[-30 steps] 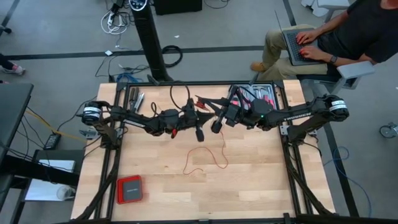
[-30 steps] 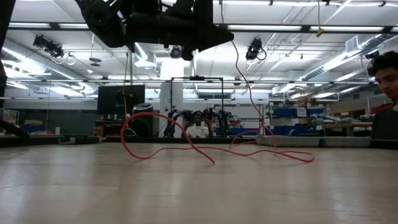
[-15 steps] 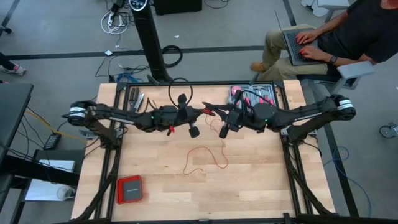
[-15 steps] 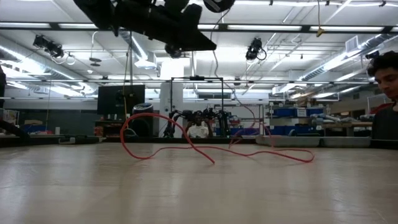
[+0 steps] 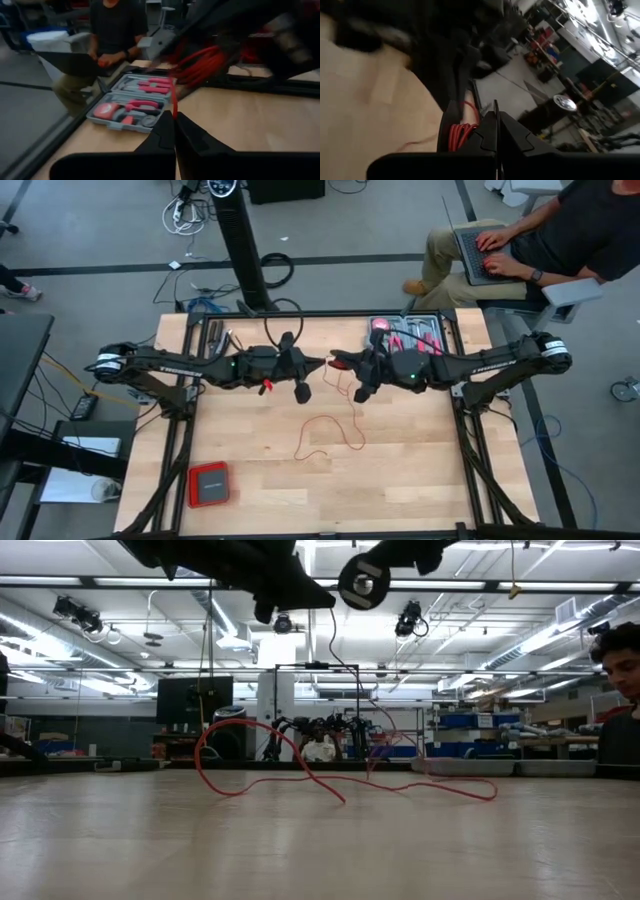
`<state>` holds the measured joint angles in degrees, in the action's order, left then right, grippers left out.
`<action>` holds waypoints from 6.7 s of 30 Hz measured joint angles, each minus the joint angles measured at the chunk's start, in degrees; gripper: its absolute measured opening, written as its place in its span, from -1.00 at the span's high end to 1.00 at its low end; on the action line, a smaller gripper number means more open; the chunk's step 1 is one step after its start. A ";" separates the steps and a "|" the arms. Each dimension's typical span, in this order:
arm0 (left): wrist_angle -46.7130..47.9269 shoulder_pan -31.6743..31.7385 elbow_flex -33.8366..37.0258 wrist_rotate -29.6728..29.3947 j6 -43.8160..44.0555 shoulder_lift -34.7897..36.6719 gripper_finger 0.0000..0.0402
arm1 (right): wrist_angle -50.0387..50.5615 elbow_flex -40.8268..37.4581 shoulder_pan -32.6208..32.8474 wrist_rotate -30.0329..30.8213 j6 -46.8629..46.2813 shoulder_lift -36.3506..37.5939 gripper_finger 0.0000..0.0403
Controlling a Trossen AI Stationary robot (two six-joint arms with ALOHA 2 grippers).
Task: Coil cords
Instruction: Coil the red cable wire onto the black spool
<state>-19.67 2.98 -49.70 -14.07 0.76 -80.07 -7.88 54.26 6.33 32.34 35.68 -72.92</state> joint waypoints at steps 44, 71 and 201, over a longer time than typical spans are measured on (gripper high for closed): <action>-3.67 -0.42 -3.51 4.95 1.00 -0.39 0.62 | -27.41 0.04 -8.33 -3.71 2.92 -8.68 1.00; -1.65 -1.60 -3.42 3.52 2.34 -4.74 0.61 | -32.54 0.03 -9.24 -7.49 0.99 -8.48 1.00; -10.49 -4.87 -7.64 4.99 8.58 -17.03 0.45 | -61.01 -16.55 -5.93 -10.77 -26.14 -0.92 1.00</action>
<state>-30.16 -1.89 -57.34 -9.08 9.33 -97.10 -68.89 37.71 0.40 21.56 9.54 -73.84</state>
